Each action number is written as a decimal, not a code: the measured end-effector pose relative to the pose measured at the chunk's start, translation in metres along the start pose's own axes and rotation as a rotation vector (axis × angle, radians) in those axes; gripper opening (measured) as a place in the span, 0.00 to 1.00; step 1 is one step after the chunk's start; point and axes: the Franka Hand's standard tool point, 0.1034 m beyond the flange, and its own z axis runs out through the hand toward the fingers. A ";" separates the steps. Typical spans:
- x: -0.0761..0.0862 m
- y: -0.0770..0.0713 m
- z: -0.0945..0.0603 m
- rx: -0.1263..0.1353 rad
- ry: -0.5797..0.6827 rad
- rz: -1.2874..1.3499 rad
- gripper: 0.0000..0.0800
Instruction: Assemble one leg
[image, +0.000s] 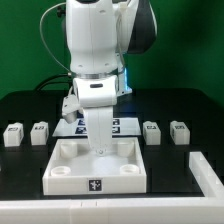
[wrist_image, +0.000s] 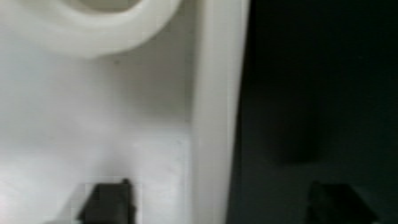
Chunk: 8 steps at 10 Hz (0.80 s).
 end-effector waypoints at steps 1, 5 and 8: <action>0.000 0.000 0.000 0.000 0.000 0.000 0.33; -0.001 0.003 -0.002 -0.015 -0.001 0.001 0.08; -0.001 0.003 -0.002 -0.015 -0.001 0.001 0.08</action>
Offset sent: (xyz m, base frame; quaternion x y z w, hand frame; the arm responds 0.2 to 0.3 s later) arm 0.0000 0.0000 0.0000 0.0000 0.0000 0.0000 1.0000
